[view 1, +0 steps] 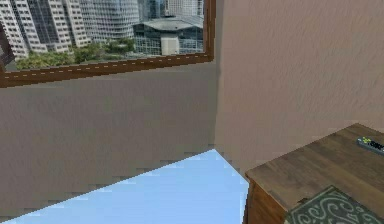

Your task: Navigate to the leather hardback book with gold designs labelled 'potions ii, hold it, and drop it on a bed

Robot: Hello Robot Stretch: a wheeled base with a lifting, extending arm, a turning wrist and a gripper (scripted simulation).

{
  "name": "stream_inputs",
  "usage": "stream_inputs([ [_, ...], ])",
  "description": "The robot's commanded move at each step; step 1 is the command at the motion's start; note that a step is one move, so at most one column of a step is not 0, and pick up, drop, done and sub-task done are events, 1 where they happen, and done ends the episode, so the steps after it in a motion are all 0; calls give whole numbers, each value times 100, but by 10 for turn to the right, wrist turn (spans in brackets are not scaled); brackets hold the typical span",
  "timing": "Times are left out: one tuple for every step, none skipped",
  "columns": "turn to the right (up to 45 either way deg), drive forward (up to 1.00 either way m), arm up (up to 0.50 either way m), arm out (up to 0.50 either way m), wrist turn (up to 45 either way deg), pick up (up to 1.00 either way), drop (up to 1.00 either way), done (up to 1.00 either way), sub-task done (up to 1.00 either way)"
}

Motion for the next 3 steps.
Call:
stream_inputs([
  [0, 0, 0, 0, -30, 0, 0, 0, 0],
  [0, 0, 0, -20, 0, 0, 0, 0, 0],
  [0, 30, 0, 0, 0, 0, 0, 0, 0],
])
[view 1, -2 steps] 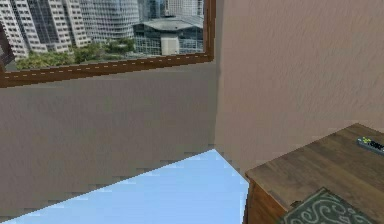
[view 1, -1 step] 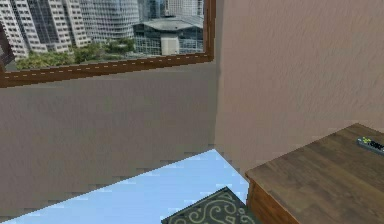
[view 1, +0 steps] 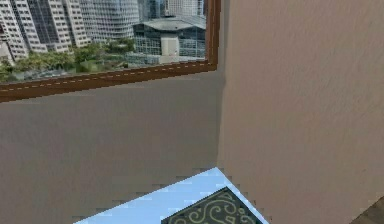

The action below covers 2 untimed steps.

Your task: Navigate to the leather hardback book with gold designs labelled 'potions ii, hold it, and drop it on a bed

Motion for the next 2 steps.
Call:
stream_inputs([
  [-450, 0, 0, 0, 0, 0, 0, 0, 0],
  [-300, 0, 0, 0, 0, 0, 0, 0, 0],
])
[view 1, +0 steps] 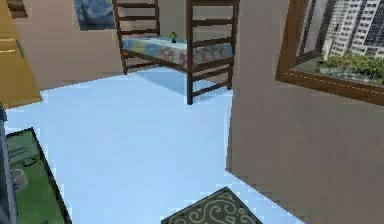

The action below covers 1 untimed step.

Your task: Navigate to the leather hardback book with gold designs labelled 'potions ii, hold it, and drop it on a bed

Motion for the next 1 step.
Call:
stream_inputs([
  [0, 50, 0, 0, 0, 0, 0, 0, 0],
])
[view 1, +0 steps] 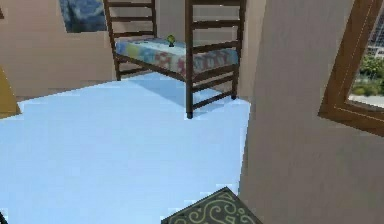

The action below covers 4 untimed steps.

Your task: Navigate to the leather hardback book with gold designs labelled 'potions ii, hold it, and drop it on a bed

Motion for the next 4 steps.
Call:
stream_inputs([
  [-180, 0, 0, 0, 0, 0, 0, 0, 0],
  [0, 100, 0, 0, 0, 0, 0, 0, 0],
  [0, 100, 0, 0, 0, 0, 0, 0, 0],
  [0, 100, 0, 0, 0, 0, 0, 0, 0],
])
